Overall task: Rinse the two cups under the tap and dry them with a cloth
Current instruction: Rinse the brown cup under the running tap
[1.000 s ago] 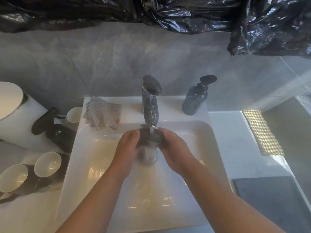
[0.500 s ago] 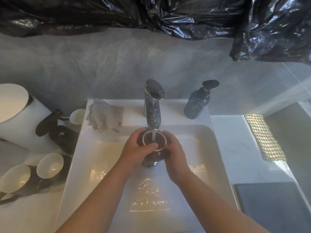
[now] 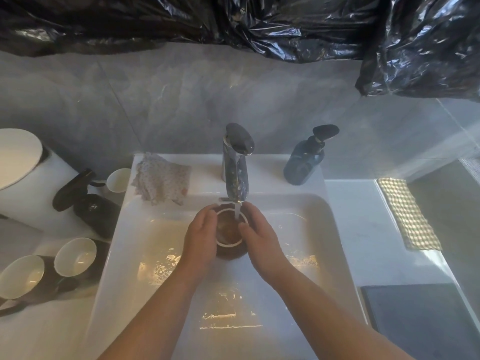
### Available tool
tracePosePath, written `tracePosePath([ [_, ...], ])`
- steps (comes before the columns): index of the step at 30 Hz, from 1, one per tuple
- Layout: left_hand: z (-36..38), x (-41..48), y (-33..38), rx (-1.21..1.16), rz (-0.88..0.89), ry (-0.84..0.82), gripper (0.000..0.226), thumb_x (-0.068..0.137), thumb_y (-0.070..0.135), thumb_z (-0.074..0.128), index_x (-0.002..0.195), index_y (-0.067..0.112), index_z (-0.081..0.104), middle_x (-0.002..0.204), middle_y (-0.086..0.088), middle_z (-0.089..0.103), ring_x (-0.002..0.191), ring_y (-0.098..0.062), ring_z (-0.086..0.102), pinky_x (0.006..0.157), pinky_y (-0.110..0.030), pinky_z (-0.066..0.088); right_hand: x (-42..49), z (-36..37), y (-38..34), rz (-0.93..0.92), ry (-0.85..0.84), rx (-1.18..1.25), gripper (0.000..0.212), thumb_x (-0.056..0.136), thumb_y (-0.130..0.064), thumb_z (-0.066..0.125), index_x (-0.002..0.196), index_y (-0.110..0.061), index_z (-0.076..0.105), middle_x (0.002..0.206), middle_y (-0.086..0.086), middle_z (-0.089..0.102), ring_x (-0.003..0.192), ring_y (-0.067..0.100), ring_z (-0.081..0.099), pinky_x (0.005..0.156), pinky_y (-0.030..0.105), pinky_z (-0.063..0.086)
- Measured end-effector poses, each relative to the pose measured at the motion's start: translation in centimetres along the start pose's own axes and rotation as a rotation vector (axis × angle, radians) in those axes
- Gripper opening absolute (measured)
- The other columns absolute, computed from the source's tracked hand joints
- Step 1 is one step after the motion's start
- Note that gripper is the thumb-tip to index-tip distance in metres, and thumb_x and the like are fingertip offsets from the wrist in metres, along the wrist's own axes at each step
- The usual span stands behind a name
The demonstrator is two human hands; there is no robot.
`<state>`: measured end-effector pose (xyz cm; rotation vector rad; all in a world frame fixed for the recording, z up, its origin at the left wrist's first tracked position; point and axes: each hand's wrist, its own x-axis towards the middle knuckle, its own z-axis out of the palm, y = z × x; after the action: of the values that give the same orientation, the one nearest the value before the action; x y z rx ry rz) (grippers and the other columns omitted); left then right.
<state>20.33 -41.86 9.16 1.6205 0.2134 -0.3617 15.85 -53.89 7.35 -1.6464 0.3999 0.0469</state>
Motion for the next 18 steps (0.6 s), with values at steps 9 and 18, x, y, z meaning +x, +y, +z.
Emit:
tracePosePath([
  [9, -0.4, -0.6, 0.4, -0.105, -0.003, -0.129, 0.06, 0.107, 0.012, 0.033, 0.086, 0.049, 0.076, 0.093, 0.015, 0.078, 0.096, -0.01, 0.07, 0.094, -0.036, 0.052, 0.1, 0.6, -1.2, 0.062, 0.135, -0.136, 0.061, 0.063, -0.042, 0.079, 0.121, -0.034, 0.06, 0.109, -0.017, 0.069, 0.098, 0.0, 0.066, 0.078, 0.009, 0.051],
  [18, 0.2, -0.5, 1.0, -0.152, -0.151, 0.035, 0.026, 0.095, 0.03, 0.059, 0.077, 0.032, 0.078, 0.091, -0.003, 0.078, 0.096, -0.032, 0.073, 0.08, -0.05, 0.059, -0.1, 1.4, -2.0, 0.146, 0.142, 0.204, 0.034, 0.102, -0.031, 0.041, 0.12, -0.02, 0.067, 0.112, 0.005, 0.072, 0.104, 0.019, 0.069, 0.078, 0.031, 0.06],
])
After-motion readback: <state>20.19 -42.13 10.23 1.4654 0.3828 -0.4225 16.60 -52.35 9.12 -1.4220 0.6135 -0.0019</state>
